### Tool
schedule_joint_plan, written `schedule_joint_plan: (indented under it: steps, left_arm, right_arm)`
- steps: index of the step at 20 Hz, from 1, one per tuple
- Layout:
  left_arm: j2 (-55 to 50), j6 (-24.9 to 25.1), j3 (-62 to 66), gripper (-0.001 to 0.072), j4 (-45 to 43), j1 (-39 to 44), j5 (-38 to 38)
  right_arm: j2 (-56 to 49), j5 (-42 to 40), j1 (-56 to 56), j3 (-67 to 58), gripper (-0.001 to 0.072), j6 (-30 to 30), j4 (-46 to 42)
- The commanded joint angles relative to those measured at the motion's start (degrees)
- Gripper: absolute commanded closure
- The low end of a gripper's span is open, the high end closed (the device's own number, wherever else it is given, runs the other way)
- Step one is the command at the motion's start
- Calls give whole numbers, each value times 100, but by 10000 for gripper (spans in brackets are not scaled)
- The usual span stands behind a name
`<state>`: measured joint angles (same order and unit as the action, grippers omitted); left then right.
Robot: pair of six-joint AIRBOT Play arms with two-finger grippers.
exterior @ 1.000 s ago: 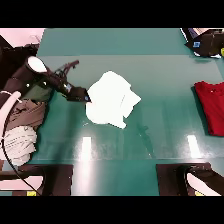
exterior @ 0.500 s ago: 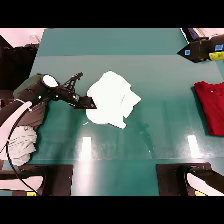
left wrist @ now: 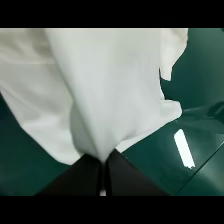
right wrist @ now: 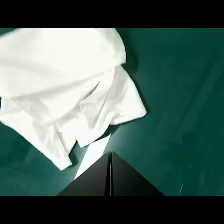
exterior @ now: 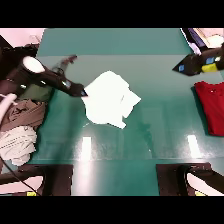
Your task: Fold the shirts.
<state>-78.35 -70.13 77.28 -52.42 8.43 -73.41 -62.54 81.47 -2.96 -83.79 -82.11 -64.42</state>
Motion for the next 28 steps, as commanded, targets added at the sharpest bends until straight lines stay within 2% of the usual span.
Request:
schedule_joint_plan:
  steps: [1,3,5,6,7,12,19,20,23,24,26,27,28]
  left_arm:
    - [621,7,844,684,-463,-238,-393]
    - [826,7,1106,684,-485,-262,-389]
    - [887,4,1263,684,-483,-262,-433]
    - [892,0,1281,684,-476,-262,-439]
    - [898,0,1276,684,-481,-264,-461]
    - [898,-66,1276,684,-481,-262,-549]
    - [894,-195,1272,684,-481,-262,-555]
    - [894,-195,1272,684,-481,-262,-555]
    - [894,-192,1272,684,-481,-262,-553]
    - [894,-192,1272,684,-481,-262,-555]
    - [896,-192,1272,684,-485,-262,-551]
    - [903,-190,1274,684,-509,-264,-544]
    - [931,-192,1281,684,-640,-264,-496]
  right_arm:
    - [212,-361,-2,1270,691,-7,76]
    - [208,-1029,-2,2190,667,9,562]
    - [-31,-1663,-2,2892,275,11,1104]
    - [-256,-1912,-4,3121,225,17,1364]
    - [-490,-2149,-4,3285,225,72,1655]
    - [-1672,-3169,-42,3390,229,743,3071]
    - [-2903,-3657,-654,2391,236,654,3180]
    - [-3042,-3681,-730,2258,267,651,3180]
    - [-3292,-3827,-918,1989,285,654,3180]
    - [-3309,-3971,-968,1937,366,654,3174]
    - [-3283,-4140,-1019,1808,635,680,3130]
    - [-3220,-4127,-977,1696,691,844,3128]
    - [-3091,-4065,-905,1578,692,951,3123]
